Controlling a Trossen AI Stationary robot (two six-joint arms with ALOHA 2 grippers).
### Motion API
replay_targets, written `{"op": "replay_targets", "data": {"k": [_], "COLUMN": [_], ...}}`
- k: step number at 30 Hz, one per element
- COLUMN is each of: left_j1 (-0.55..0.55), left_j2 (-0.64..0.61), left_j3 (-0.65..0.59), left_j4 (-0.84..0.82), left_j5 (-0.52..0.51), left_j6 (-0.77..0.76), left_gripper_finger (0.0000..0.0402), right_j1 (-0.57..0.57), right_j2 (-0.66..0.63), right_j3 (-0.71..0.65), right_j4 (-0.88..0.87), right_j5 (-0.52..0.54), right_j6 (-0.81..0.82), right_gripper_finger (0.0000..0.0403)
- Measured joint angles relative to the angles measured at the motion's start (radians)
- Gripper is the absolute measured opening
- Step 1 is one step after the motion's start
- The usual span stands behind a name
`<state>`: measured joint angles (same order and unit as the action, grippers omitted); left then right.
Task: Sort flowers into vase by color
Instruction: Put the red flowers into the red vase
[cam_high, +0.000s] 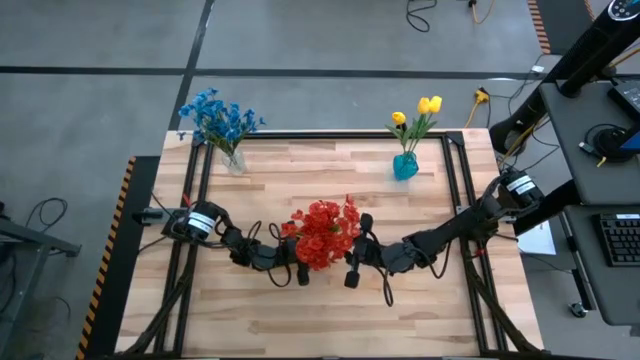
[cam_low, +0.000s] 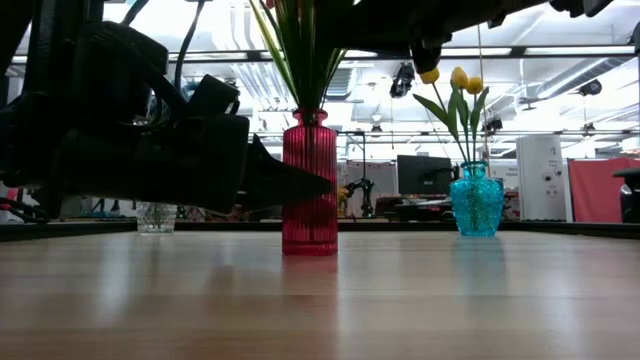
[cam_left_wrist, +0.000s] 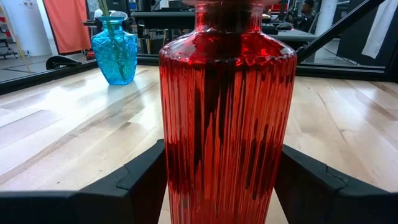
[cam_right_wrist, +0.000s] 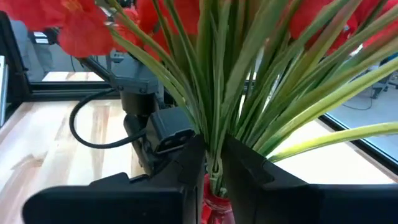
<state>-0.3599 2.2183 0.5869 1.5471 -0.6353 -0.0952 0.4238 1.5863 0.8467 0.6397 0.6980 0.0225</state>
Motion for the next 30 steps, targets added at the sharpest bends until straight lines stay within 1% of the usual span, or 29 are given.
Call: {"op": "replay_targets", "data": {"k": [18, 27, 30], "left_j1": [0.0, 0.0, 0.0], "left_j2": [0.0, 0.0, 0.0], "left_j3": [0.0, 0.0, 0.0], "left_j4": [-0.001, -0.001, -0.001], "left_j5": [0.0, 0.0, 0.0], "left_j6": [0.0, 0.0, 0.0], "left_gripper_finger": [0.0233, 0.0233, 0.0233], "right_j1": [-0.014, -0.023, -0.026], "right_j2": [0.007, 0.007, 0.007], "right_j3": [0.0, 0.0, 0.0], "right_j4": [-0.009, -0.041, -0.041], "right_j5": [-0.025, -0.028, -0.044], "right_j6": [0.038, 0.071, 0.073], "right_gripper_finger": [0.0043, 0.0043, 0.0043]}}
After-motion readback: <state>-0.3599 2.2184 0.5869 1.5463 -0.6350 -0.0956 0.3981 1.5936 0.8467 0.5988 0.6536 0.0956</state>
